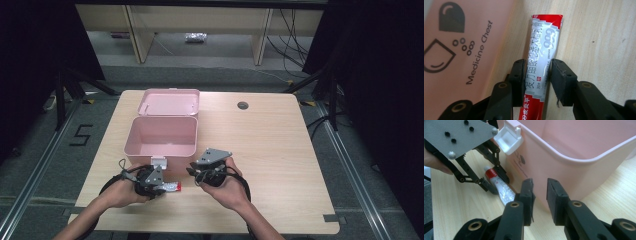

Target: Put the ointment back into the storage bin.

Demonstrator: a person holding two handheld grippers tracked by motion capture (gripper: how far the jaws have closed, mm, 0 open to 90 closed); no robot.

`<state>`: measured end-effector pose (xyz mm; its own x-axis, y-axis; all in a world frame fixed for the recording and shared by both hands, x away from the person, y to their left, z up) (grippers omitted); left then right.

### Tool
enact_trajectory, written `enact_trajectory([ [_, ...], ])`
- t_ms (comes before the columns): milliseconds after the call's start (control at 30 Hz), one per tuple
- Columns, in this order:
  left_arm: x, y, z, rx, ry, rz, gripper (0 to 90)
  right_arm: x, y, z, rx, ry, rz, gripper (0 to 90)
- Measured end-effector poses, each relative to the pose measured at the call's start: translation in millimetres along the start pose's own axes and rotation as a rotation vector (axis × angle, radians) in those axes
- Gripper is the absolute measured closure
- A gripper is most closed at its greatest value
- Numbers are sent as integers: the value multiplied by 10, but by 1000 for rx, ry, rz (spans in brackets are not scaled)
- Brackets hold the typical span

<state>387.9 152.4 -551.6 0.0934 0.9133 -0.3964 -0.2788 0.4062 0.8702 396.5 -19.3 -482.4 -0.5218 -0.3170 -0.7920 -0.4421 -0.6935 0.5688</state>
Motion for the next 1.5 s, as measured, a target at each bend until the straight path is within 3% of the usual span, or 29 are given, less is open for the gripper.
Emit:
enact_trajectory([
  [300, -6, 1, -10, 22, -7, 2, 675, 9, 1, 10, -2, -18, 2, 760],
  [333, -3, 6, -9, 28, -13, 6, 677, 1, -3, -2, -4, 2, -1, 760],
  [600, -18, 9, -34, 55, 2, -2, 687, 5, 2, -4, -3, -17, -4, 760],
  [633, -34, -3, -47, 50, 25, -20, 687, 5, 3, -5, -3, -17, -4, 760],
  [767, -46, -2, -59, 60, 38, -35, 692, 5, -1, -17, 3, -22, -12, 760],
  [800, -65, -10, -80, 65, 63, -55, 695, 5, -5, -17, 1, -24, -17, 760],
  [833, -54, 4, -63, 69, 32, -42, 698, 12, 12, -22, 3, -21, -1, 760],
  [900, -76, 0, -88, 78, 59, -66, 703, 12, 9, -29, 4, -17, -3, 761],
  [1100, -75, 13, -98, 93, 28, -70, 710, 19, 11, -34, -1, -15, 1, 764],
  [1167, -97, 4, -123, 94, 55, -95, 711, 21, 15, -34, -1, -18, 3, 766],
  [1400, -79, 11, -124, 86, 34, -98, 712, 18, 18, -34, 1, -14, 0, 785],
  [1500, -62, 23, -117, 83, 6, -86, 712, 20, 17, -28, 1, -21, 1, 786],
])
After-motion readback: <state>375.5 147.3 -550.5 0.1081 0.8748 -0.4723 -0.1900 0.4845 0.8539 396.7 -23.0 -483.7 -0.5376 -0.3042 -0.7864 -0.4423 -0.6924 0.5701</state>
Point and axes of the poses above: each handheld gripper's, and its own axes: y roughly backward along the jaws, x roughly out of its underside, z roughly to its left, the point moved 7 cm from there along -y, roughly forward along the jaws, and after that the axes turned 15 degrees about -y, right-handed, at the moved point
